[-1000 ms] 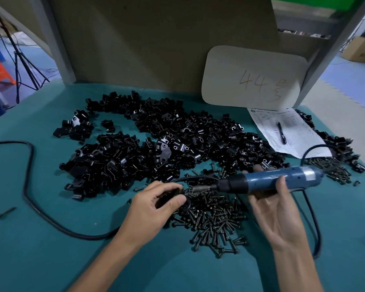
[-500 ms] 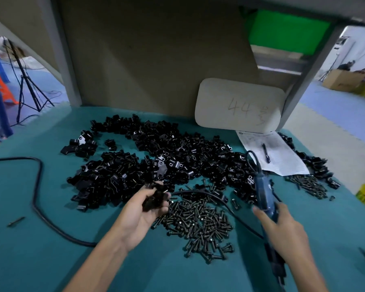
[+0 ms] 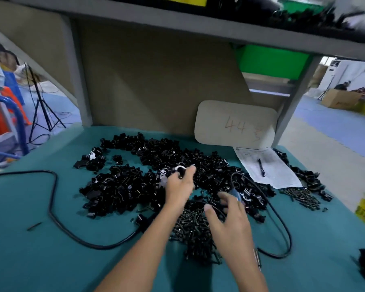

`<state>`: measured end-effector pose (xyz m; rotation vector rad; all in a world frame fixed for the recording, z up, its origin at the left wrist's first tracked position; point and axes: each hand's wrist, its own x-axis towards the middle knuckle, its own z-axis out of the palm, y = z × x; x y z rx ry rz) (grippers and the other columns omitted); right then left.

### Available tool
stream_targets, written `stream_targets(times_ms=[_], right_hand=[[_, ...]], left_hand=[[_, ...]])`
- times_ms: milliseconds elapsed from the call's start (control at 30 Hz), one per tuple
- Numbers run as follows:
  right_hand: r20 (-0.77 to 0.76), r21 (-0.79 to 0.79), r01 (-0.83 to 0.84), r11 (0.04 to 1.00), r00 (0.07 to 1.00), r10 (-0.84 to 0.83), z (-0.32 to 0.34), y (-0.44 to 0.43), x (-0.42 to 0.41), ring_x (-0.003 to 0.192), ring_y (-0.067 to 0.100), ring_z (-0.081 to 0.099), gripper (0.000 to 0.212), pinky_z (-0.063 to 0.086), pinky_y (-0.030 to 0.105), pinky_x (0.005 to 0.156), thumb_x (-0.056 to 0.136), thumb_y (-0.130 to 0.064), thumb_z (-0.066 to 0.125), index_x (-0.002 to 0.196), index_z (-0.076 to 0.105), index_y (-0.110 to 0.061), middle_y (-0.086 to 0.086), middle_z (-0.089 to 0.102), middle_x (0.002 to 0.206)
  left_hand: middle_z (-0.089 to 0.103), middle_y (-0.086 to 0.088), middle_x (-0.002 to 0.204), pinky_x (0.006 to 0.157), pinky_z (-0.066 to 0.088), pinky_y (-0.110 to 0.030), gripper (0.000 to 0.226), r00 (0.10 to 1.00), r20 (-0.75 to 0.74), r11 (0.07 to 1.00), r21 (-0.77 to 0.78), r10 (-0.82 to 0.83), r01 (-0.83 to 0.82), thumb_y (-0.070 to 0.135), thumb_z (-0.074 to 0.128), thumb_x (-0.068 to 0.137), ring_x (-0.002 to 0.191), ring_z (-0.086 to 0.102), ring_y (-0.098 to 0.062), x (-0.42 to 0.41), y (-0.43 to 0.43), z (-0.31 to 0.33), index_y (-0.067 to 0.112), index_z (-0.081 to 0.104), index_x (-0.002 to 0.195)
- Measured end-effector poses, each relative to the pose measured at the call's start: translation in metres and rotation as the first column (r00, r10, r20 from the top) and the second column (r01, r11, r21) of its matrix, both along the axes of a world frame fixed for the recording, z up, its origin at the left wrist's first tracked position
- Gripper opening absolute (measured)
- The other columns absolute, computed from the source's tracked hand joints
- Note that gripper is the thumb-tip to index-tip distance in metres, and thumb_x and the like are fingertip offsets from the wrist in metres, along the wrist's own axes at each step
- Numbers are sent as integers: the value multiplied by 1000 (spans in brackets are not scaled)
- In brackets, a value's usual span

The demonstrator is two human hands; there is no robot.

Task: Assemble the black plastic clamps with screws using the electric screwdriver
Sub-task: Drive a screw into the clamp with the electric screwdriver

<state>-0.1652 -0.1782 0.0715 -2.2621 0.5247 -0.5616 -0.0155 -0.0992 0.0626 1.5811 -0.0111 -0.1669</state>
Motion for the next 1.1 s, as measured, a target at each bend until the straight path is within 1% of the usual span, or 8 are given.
stream_targets(times_ms=[100,233,367,467,667,767,933,1100], right_hand=[[82,120,-48,992,996,38,0,-6,-14,109,-2,54,34,49,31,95,96,-41,64,128,53,-40,-18,55,124],[157,319,-98,943,986,49,-4,-16,-23,96,-3,64,17,55,37,91,95,-41,66,111,65,-47,-19,69,106],[260,397,-292,870,945,199,9,3,-2,101,5,70,33,57,36,91,91,-63,61,114,71,-42,-18,74,108],[232,345,-410,845,909,346,17,25,13,101,-1,70,32,55,24,87,86,-66,59,109,72,-47,-23,74,105],[251,555,-455,696,890,381,18,38,20,75,11,66,7,58,29,71,97,-31,69,94,75,-32,-8,70,79],[268,556,-476,681,878,396,18,42,16,83,9,69,12,56,22,75,97,-24,71,96,74,-35,-11,73,90],[323,583,-524,621,851,414,16,45,10,101,16,70,12,56,27,86,97,-23,70,108,74,-27,0,76,106],[372,803,-471,366,875,311,21,52,7,86,18,73,27,60,30,80,86,-40,79,103,75,-19,7,72,98]], left_hand=[[63,13,64,60,49,-34,44,936,244,906,398,-253,141,64,66,80,59,58,-4,6,7,8,22,60,73],[65,17,78,59,48,-22,41,755,320,682,697,-572,222,73,63,75,70,61,1,-6,54,21,35,54,89],[67,11,84,59,49,-28,57,543,284,336,942,-790,-4,82,47,79,71,65,-9,-28,92,35,36,39,112],[60,11,78,53,35,-29,75,470,297,244,954,-831,-172,89,38,75,68,60,-14,-37,108,42,27,37,118],[37,12,59,45,21,-26,65,438,353,252,929,-827,-272,82,40,77,49,39,-10,-46,128,53,25,33,108],[49,11,60,44,31,-23,61,529,271,299,954,-804,-35,73,64,73,49,46,-4,-48,132,58,32,26,98],[72,17,77,57,51,-30,45,684,149,512,778,-714,364,63,78,66,64,65,-2,-48,138,69,37,46,85],[59,20,76,58,43,-20,37,494,443,521,853,-748,24,72,60,81,70,57,0,-59,140,74,37,51,92]])
